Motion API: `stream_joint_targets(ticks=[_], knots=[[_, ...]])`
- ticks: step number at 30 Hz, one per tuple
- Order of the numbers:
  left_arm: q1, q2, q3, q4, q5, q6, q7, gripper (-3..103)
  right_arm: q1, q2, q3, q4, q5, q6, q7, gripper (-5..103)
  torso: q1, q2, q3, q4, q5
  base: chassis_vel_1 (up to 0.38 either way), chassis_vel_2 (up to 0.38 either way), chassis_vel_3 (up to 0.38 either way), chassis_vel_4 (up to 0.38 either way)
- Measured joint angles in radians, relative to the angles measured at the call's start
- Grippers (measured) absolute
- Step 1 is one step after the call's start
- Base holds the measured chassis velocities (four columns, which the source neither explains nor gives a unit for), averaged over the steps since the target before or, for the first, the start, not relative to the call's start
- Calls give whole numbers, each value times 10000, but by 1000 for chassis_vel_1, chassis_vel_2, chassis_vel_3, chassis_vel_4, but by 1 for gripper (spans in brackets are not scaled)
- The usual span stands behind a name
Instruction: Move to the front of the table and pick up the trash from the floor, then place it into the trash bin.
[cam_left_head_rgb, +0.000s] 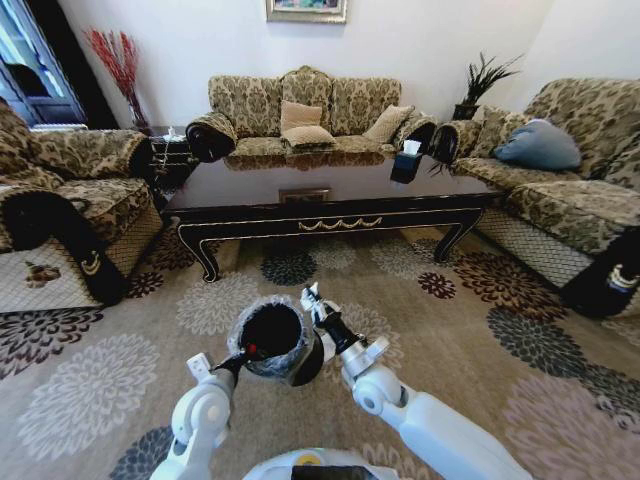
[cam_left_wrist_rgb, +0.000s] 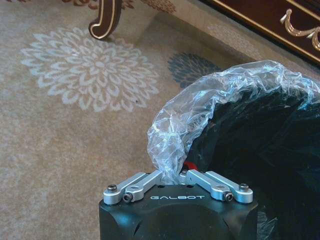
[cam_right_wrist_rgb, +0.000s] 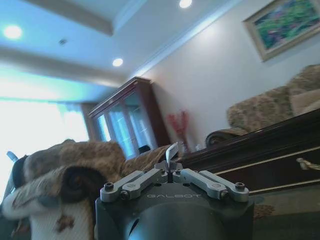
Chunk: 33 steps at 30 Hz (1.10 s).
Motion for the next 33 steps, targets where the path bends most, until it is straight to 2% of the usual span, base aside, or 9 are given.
stream_joint_targets(ticks=[5, 9, 13, 15, 22, 24, 25, 30, 33], knots=[[-47, -46, 68, 23, 34, -6, 36, 2, 128, 41, -409, -509, -661, 120, -4, -3, 0, 0, 0, 1, 0, 0, 0, 0, 0], [-87, -47, 58, -40, 29, -6, 41, 2, 122, 4, -471, -705, -904, 130, 16, 7, 0, 0, 0, 0, 0, 0, 0, 0, 0], [-102, -94, 67, -65, 46, -7, 42, 2, 55, -36, -387, -1071, -1209, 273, 28, 27, 0, 0, 0, 1, 0, 0, 0, 0, 0], [-102, -97, 81, -65, 50, -7, 44, 2, 18, -53, -365, -1095, -1223, 274, 28, 27, 0, 0, 0, 0, 1, 0, 0, 0, 0], [-98, -34, 8, -57, 44, -7, 64, 2, -260, -176, -150, -956, -1291, 263, 64, 61, 0, 0, 0, 0, -1, 0, 0, 0, 0], [-91, -14, -33, -63, 34, -7, 66, 2, -317, -178, -64, -936, -1292, 251, 76, 61, 0, 0, 0, 0, 0, 0, 0, 0, 0], [-85, 13, -94, -79, 18, -6, 69, 2, -368, -178, 61, -912, -1281, 235, 95, 66, 0, 0, 0, 0, -1, 0, 0, 0, 0], [-94, 303, -749, -154, -200, -7, 53, 2, -523, -52, 766, -791, -465, -232, 340, 88, 0, 0, -1, -1, -1, 0, 0, 0, 0], [-69, 465, -1136, -158, -308, -8, -31, 2, -555, 53, 1127, -739, 164, -746, 778, 93, 0, 0, 0, 0, -2, 0, 0, 0, 0]])
